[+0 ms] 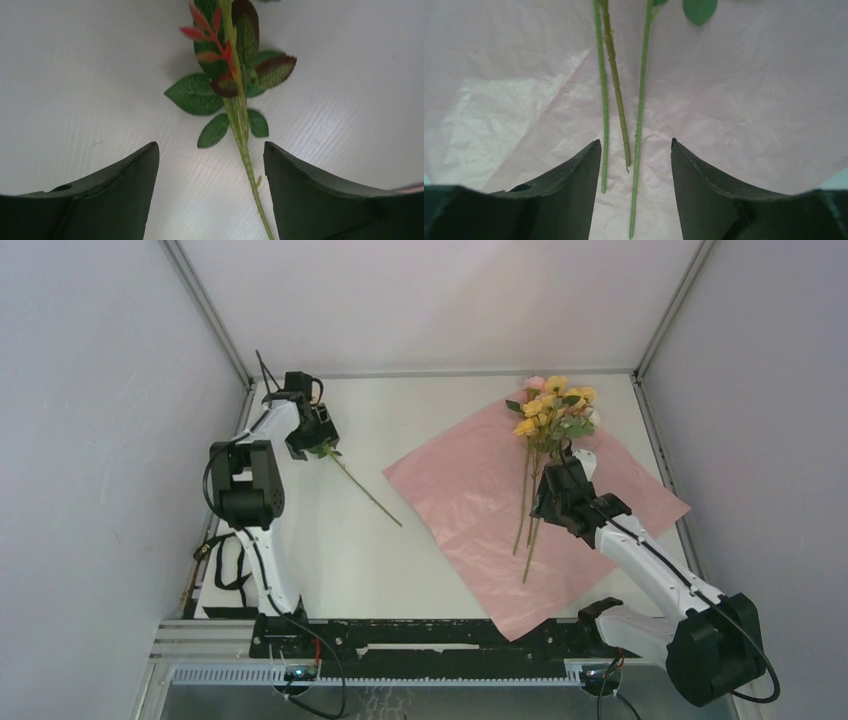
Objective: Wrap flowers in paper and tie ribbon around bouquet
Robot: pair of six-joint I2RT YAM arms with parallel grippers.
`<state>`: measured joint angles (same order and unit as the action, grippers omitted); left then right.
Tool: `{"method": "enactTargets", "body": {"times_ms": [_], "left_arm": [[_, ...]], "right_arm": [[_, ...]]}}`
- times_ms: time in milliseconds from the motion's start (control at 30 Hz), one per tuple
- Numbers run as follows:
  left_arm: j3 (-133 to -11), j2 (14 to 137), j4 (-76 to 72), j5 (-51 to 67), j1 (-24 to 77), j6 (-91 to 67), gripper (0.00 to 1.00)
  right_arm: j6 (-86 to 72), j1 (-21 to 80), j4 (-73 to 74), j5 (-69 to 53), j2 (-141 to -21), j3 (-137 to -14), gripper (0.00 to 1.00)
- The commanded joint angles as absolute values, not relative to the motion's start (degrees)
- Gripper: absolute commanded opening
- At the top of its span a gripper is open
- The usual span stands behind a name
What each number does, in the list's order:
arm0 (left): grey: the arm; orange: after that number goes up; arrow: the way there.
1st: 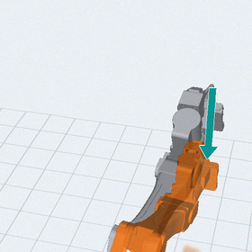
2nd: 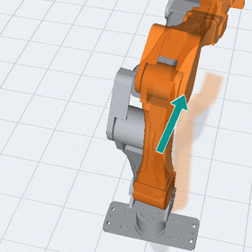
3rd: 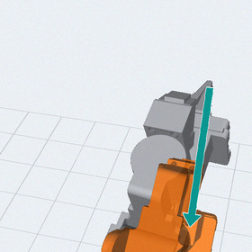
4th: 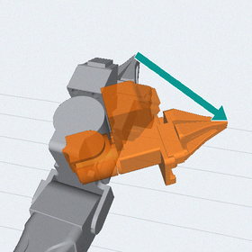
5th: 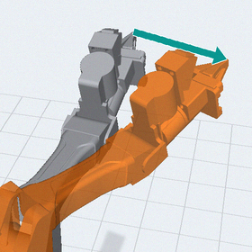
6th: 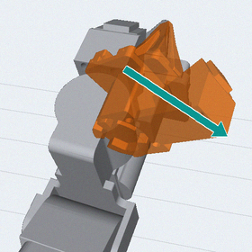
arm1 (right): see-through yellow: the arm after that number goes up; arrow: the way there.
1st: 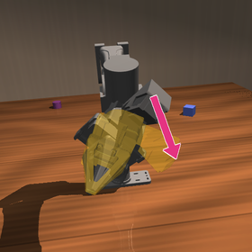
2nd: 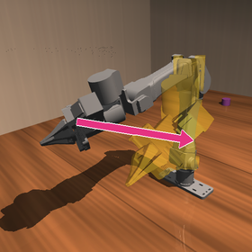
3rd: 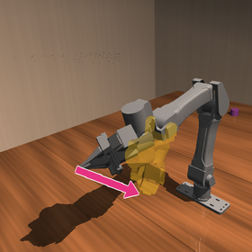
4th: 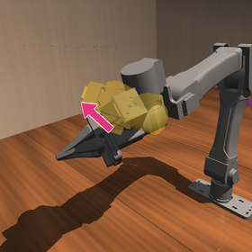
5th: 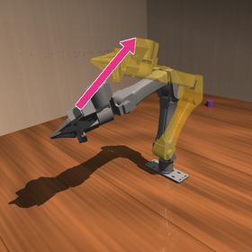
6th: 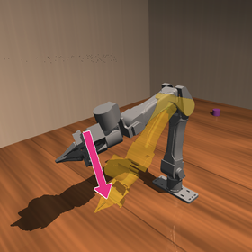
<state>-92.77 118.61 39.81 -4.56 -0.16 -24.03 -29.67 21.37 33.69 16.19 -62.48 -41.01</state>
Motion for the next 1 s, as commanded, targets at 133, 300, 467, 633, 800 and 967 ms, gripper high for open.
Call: {"method": "enactTargets", "body": {"times_ms": [133, 300, 467, 633, 800, 967], "left_arm": [[-112.72, 129.39, 51.8, -16.45, 3.17, -20.79, 0.68], [-116.64, 132.76, 55.64, -17.1, 4.32, -18.67, 0.51], [-112.18, 130.22, 55.36, -14.22, 5.06, -18.29, 0.54], [-108.7, 128.42, 55.01, -10.11, 6.19, -17.4, 0.55], [-109.16, 128.71, 55.44, -7.62, 6.94, -17.8, 0.56], [-108.86, 128.67, 56.1, -6.58, 7.17, -18.72, 0.49]], "right_arm": [[-27.53, 24.66, 31.82, 15.96, -58.64, -44.25, 0.61], [-27.26, 25.86, 31.91, 16.62, -57.95, -44.78, 0.61], [-27.23, 26.52, 32.93, 17.56, -56.73, -44.89, 0.61], [-27.35, 26.99, 33.6, 18.21, -55.58, -44.9, 0.61], [-27.6, 27.65, 34.22, 18.67, -54.25, -44.9, 0.61], [-27.57, 27.96, 35.37, 19.6, -51.91, -44.89, 0.61]]}}
